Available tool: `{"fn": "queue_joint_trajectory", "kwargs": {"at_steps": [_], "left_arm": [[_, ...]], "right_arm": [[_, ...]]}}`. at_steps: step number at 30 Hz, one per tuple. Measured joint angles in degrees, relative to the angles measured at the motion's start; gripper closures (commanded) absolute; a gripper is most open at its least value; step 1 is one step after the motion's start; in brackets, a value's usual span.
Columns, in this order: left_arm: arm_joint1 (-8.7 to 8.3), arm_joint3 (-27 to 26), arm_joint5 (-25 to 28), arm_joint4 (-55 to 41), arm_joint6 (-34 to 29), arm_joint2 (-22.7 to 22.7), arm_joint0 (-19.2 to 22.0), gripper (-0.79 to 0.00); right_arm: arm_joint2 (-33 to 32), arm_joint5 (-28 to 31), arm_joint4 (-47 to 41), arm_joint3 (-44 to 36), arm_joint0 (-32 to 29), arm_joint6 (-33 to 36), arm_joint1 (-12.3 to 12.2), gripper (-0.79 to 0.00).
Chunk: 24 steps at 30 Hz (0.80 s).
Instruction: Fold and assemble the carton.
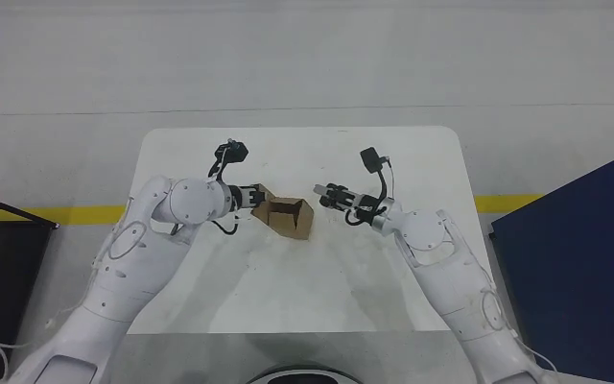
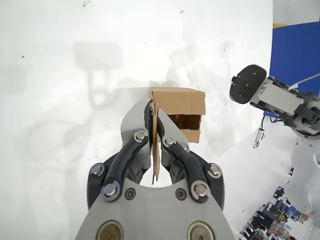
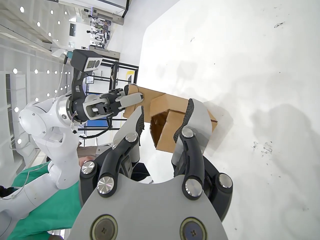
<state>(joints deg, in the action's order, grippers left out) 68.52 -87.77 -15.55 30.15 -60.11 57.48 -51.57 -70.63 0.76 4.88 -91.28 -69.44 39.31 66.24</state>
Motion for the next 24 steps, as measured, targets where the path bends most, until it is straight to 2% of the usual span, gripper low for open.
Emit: {"fn": "queue_joint_trajectory", "kwargs": {"at_steps": [7, 14, 20, 21, 22, 23, 24], "left_arm": [[-0.54, -2.5, -2.58, 6.84, -2.34, -0.66, -0.23, 0.0], [-0.79, -5.05, -6.33, 17.26, -6.6, -3.2, 0.57, 0.0], [-0.28, -6.62, -8.17, 18.63, -6.65, -3.93, 1.5, 0.0], [-0.18, -7.26, -8.41, 17.97, -6.25, -3.78, 1.49, -0.24], [-0.09, -7.85, -8.72, 17.31, -5.77, -3.51, 1.43, -0.372], [-0.04, -8.35, -8.99, 16.91, -5.35, -3.27, 1.33, -0.643], [-0.01, -8.92, -9.17, 16.77, -5.09, -3.1, 1.18, -0.785]], "right_arm": [[-0.2, -0.69, 0.52, -1.93, -0.41, 0.15, -0.15, -0.305], [-0.14, -0.43, 0.86, -2.77, -0.34, 0.45, -0.23, -0.326], [-0.99, 1.05, 0.7, -3.41, -0.92, 0.76, -0.46, -0.36], [-1.13, 1.24, 0.72, -3.52, -1.04, 0.85, -0.5, -0.36], [-1.28, 1.42, 0.71, -3.58, -1.14, 0.94, -0.54, -0.36], [-1.43, 1.62, 0.68, -3.61, -1.22, 1.04, -0.58, -0.36], [-1.61, 1.91, 0.61, -3.58, -1.31, 1.2, -0.63, -0.36]]}}
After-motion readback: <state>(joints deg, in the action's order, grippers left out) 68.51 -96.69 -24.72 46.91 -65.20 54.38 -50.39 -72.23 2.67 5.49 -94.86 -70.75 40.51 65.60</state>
